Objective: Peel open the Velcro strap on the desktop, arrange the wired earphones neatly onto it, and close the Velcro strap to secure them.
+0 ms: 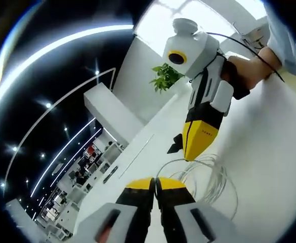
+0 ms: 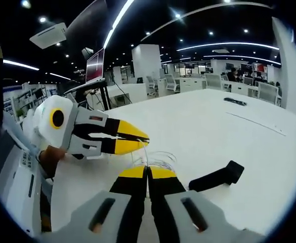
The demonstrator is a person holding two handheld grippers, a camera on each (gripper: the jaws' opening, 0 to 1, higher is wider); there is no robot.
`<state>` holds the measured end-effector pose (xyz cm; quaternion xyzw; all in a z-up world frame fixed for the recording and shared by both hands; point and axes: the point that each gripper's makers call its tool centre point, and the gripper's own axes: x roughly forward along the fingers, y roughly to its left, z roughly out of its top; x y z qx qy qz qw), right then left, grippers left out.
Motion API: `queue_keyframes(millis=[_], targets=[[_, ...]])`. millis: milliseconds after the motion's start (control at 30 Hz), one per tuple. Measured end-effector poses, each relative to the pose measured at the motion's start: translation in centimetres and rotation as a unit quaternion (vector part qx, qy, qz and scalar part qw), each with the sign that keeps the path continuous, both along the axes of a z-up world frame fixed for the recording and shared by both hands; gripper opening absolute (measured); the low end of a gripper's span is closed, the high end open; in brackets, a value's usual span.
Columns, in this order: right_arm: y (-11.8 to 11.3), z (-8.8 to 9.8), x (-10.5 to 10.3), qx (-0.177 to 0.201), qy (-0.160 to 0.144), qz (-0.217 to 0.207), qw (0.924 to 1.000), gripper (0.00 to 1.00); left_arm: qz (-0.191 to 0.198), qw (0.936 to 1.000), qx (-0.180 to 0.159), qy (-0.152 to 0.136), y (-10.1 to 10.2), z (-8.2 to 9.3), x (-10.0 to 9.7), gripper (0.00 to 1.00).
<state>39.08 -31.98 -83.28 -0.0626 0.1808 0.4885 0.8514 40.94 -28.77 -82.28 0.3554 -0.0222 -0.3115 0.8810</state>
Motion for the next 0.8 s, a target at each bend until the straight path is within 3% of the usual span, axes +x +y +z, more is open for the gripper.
queue_keyframes(millis=[133,367,600,800], targets=[[0.0,-0.1,0.2,-0.002,-0.005,0.000,1.0000,0.03,-0.004,0.9999,-0.007,0.008,-0.1,0.0,-0.2,0.06],[-1.0,1.3,1.1,0.035,-0.009,-0.017,0.9992,0.07,-0.013,0.9994,-0.022,0.022,-0.2,-0.1,-0.7,0.06],[-1.5,1.3,2.2,0.070,0.026,-0.032,0.9967,0.08,-0.008,0.9994,-0.024,0.022,0.1,-0.3,-1.1,0.06],[-0.7,1.7,1.3,0.096,0.050,0.001,0.9941,0.11,0.009,0.9989,-0.039,0.024,0.6,-0.2,-0.3,0.05]])
